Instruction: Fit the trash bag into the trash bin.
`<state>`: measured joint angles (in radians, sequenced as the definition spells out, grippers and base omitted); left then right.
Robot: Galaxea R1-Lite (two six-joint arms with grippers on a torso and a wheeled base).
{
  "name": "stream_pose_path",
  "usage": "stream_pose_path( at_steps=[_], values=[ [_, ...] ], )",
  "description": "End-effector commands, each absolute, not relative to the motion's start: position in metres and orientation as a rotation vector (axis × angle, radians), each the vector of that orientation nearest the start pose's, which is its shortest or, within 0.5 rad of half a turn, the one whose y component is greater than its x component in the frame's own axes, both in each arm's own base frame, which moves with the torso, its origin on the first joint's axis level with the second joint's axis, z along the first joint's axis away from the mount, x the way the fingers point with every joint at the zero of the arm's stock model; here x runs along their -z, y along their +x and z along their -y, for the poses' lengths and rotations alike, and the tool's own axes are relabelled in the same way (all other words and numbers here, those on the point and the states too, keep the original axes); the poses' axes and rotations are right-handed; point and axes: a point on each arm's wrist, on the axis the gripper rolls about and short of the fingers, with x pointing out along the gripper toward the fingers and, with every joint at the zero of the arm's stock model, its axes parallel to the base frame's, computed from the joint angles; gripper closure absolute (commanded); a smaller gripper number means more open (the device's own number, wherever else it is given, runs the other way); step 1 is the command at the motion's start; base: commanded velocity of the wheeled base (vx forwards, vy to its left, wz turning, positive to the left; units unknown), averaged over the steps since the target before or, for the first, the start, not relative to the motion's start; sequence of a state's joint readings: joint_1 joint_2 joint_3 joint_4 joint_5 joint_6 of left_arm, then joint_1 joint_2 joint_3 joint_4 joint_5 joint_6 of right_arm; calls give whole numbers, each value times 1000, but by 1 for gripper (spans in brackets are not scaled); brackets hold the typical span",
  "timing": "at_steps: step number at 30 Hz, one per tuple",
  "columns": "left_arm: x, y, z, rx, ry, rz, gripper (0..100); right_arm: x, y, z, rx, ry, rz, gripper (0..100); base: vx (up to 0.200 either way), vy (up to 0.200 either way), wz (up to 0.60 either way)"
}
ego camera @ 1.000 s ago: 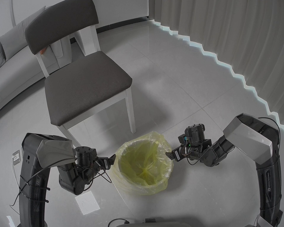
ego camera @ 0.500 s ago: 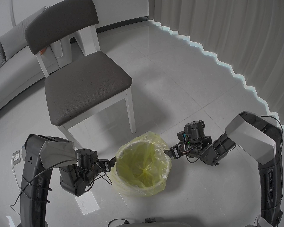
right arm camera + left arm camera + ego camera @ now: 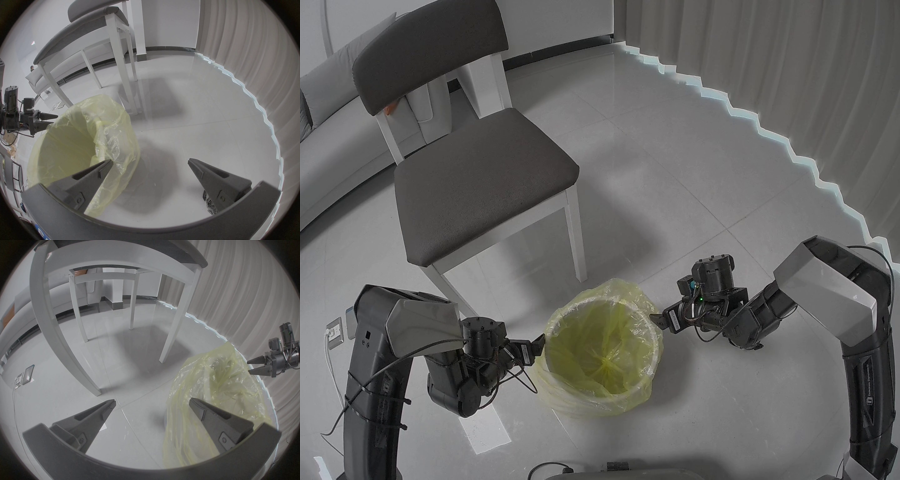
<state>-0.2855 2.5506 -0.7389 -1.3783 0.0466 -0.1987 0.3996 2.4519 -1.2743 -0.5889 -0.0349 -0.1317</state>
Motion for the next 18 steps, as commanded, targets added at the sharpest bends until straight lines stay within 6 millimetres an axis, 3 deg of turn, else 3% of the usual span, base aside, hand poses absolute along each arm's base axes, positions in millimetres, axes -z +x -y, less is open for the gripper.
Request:
stream_pose_path(
  at_steps=[1, 18],
  values=[
    [68, 360, 105, 192, -121, -455, 0, 11, 422, -173, -384, -256, -574, 0, 0, 0, 0],
    [81, 358, 104, 195, -113, -496, 0, 55, 429, -171, -377, -275, -649, 0, 0, 0, 0]
  ],
)
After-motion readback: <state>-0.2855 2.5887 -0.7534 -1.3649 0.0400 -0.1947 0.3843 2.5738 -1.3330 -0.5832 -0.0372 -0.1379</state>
